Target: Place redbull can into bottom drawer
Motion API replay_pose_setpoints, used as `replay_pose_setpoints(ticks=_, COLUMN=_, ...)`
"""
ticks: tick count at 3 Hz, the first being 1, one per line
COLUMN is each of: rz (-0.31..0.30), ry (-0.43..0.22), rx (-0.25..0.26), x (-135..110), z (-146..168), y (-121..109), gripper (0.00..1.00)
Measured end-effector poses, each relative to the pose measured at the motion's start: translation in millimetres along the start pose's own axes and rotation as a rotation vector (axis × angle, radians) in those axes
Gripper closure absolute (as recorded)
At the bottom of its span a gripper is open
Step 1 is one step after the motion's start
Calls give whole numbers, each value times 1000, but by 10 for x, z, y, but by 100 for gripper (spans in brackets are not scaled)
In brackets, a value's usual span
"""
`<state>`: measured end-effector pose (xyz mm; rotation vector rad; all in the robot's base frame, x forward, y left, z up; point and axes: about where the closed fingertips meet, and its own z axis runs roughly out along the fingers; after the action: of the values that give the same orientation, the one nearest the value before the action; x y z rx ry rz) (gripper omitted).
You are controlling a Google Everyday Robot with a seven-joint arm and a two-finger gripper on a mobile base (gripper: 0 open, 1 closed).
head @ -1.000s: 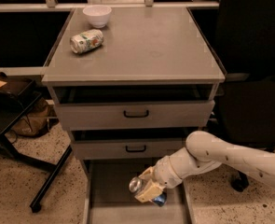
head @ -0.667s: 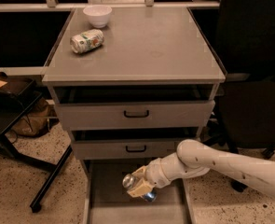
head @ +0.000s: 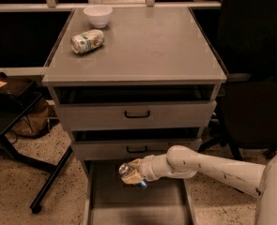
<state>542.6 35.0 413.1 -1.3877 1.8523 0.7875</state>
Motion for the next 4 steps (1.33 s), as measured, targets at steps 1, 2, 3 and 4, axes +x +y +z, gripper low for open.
replay_pose_setpoints(ticks=1, rz=-3, ry=-1, rx=-2, x=41, z=118, y=8, gripper=100)
replay_pose_setpoints(ticks=2, rz=-31, ry=60, rx=15, x=400, z=576, y=11, gripper=100)
replay_pose_setpoints(ticks=3, rz=-24, ry=124, rx=50, x=764, z=1157, y=-71, gripper=100)
replay_pose_setpoints(ticks=4, rz=-1, ry=169, rx=49, x=1099, z=1592, y=-54, gripper=100)
